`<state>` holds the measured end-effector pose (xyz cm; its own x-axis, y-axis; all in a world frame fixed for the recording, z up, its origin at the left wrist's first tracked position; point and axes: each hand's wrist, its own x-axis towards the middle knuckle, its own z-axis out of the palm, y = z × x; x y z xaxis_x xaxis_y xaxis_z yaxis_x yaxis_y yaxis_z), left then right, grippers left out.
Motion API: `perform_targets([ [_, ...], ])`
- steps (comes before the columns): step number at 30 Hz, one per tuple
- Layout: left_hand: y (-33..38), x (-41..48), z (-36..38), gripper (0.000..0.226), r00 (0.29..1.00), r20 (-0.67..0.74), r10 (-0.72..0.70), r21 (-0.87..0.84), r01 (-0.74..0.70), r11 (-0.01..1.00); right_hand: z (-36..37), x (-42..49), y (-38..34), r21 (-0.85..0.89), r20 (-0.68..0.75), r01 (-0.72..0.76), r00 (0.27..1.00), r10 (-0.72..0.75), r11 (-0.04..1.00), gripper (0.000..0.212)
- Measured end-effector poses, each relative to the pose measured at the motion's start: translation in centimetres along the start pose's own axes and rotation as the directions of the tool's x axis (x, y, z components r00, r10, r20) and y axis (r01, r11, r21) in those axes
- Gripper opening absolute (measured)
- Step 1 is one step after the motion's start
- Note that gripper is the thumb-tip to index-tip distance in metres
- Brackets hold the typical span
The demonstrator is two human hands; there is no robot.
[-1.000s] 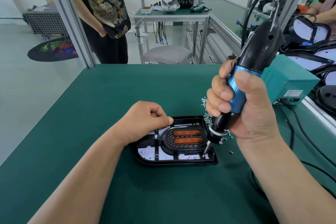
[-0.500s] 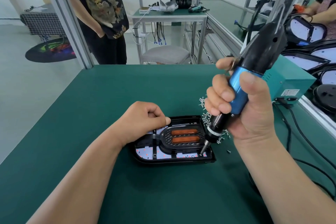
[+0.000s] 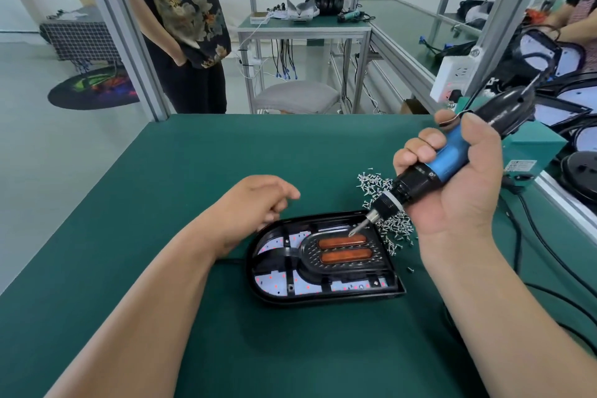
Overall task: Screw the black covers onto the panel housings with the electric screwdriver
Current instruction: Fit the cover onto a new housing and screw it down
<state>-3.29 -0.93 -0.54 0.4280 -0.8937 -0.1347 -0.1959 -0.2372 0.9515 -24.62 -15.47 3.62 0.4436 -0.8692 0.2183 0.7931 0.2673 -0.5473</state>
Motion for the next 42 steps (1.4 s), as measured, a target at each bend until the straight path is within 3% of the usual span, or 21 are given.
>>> perform_targets([
  [2,-0.2,0.4,-0.3,0.03,0.992,-0.053,-0.114,-0.219,0.1,0.97,0.0,0.0,0.2,0.016,-0.035,0.012,0.999,-0.012,1.0,0.016],
  [5,-0.4,0.6,-0.8,0.027,0.984,-0.028,-0.176,-0.364,0.154,0.919,0.0,0.0,0.4,0.027,-0.067,0.024,0.997,-0.022,0.999,0.014],
  [10,-0.6,0.7,-1.0,0.012,0.992,0.011,-0.127,-0.452,0.118,0.884,0.1,0.0,0.5,0.039,-0.095,0.029,0.995,-0.025,0.999,0.012],
  [15,0.0,0.1,-1.3,0.018,0.995,0.092,0.023,-0.573,0.034,0.819,0.3,-0.3,0.7,0.039,-0.095,0.057,0.994,-0.053,0.998,0.013],
  [18,0.5,-0.3,-1.0,0.028,0.981,0.175,0.086,-0.554,0.026,0.832,0.6,-0.4,0.6,0.054,-0.102,0.087,0.992,-0.081,0.995,0.014],
  [25,1.3,-1.0,0.8,0.02,0.95,0.291,0.116,-0.341,-0.011,0.94,0.8,-0.3,0.0,0.098,-0.152,0.138,0.981,-0.122,0.986,0.02],
  [42,1.5,-1.5,1.8,0.017,0.923,0.355,0.149,-0.305,-0.036,0.952,0.7,-0.4,1.1,0.009,-0.157,0.128,0.98,-0.125,0.992,0.02],
])
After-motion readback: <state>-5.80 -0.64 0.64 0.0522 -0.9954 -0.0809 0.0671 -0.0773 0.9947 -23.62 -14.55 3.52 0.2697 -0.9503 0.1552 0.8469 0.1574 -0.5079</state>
